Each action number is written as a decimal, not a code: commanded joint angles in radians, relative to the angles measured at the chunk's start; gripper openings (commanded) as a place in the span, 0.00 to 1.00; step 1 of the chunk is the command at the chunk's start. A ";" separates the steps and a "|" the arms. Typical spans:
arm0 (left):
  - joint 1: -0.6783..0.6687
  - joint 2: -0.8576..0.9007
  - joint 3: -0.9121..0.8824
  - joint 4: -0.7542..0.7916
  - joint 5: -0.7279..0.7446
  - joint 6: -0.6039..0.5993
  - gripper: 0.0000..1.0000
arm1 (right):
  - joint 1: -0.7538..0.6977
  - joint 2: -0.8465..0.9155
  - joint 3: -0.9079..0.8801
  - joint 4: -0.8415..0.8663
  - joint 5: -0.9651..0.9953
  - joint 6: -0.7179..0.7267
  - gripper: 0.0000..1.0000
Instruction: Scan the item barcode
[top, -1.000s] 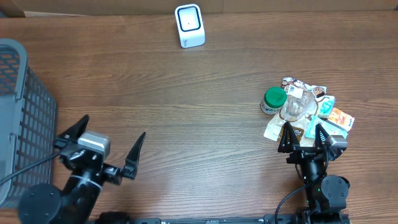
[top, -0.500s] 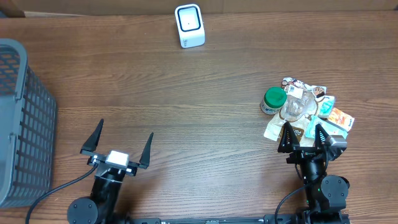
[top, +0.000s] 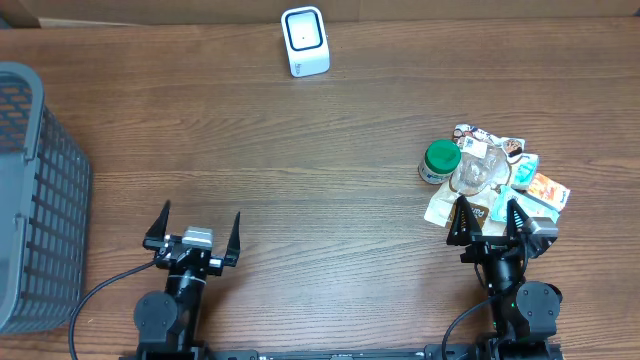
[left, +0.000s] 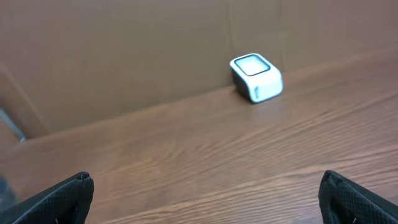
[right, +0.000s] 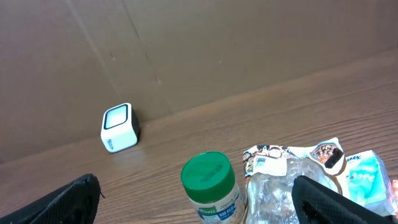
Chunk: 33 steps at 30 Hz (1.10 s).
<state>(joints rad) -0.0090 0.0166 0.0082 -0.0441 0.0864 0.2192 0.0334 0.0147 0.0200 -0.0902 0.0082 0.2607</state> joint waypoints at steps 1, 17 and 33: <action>-0.003 -0.013 -0.003 -0.034 -0.047 0.019 1.00 | -0.004 -0.012 -0.010 0.006 0.013 -0.004 1.00; -0.003 -0.012 -0.003 -0.031 -0.045 -0.014 1.00 | -0.004 -0.012 -0.010 0.006 0.013 -0.004 1.00; -0.003 -0.012 -0.003 -0.031 -0.045 -0.014 1.00 | -0.004 -0.012 -0.010 0.006 0.013 -0.004 1.00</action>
<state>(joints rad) -0.0090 0.0151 0.0082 -0.0715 0.0547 0.2165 0.0330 0.0147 0.0200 -0.0898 0.0086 0.2615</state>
